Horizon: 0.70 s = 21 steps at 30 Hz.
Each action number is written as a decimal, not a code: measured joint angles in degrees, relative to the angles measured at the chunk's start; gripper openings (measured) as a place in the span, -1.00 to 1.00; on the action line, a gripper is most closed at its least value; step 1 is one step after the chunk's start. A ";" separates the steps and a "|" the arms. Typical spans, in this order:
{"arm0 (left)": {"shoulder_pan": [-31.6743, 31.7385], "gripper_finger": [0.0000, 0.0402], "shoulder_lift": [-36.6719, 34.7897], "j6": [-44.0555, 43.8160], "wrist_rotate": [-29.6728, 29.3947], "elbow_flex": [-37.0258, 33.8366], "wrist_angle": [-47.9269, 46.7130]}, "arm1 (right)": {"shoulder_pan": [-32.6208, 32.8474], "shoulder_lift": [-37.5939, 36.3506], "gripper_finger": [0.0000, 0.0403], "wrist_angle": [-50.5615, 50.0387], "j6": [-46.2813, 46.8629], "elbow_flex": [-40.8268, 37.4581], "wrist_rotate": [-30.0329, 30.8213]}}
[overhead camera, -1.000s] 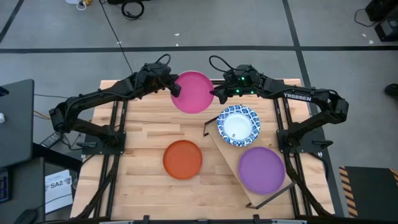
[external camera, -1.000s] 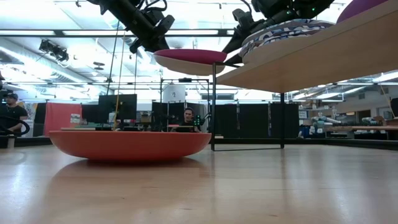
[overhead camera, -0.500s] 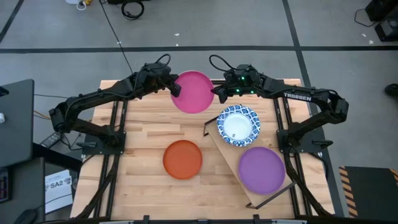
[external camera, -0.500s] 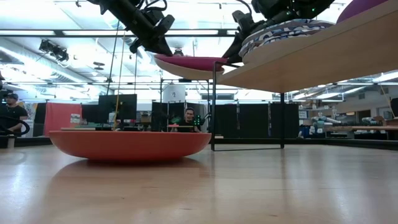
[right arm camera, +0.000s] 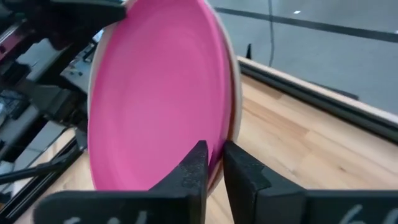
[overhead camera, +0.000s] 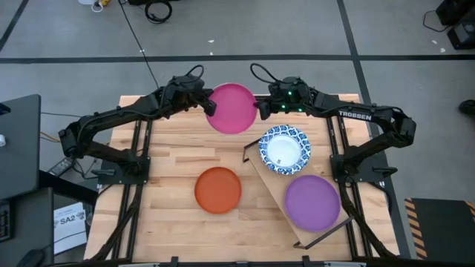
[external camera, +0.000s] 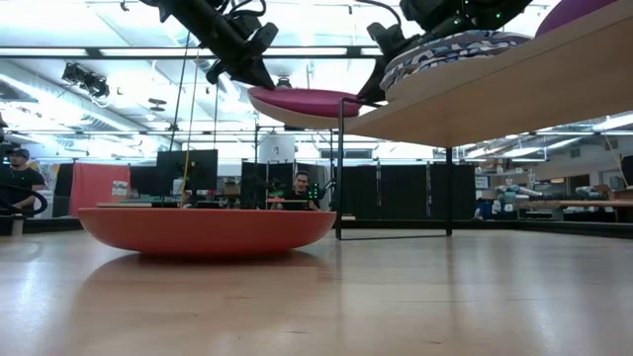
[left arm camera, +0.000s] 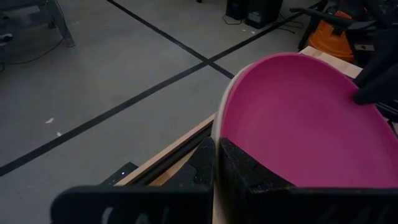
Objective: Place and stack plates onto a shelf
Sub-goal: Stack the pink plate on top of the purple plate on the shelf
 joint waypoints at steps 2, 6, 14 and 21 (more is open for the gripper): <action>0.00 -0.94 0.00 -0.02 -0.31 0.00 0.02 | 0.00 0.00 -0.81 -0.19 0.01 0.00 1.42; -0.09 -0.93 0.00 -0.02 -0.23 0.00 0.03 | 0.00 0.00 -0.89 -1.58 -0.01 0.00 3.75; -0.07 -0.93 0.00 0.00 -0.30 0.00 0.04 | 0.02 0.00 -0.91 -1.77 1.49 0.00 4.99; -0.09 -0.93 0.00 0.14 -1.31 0.00 0.04 | -0.02 0.00 -0.91 -1.24 3.05 0.00 6.23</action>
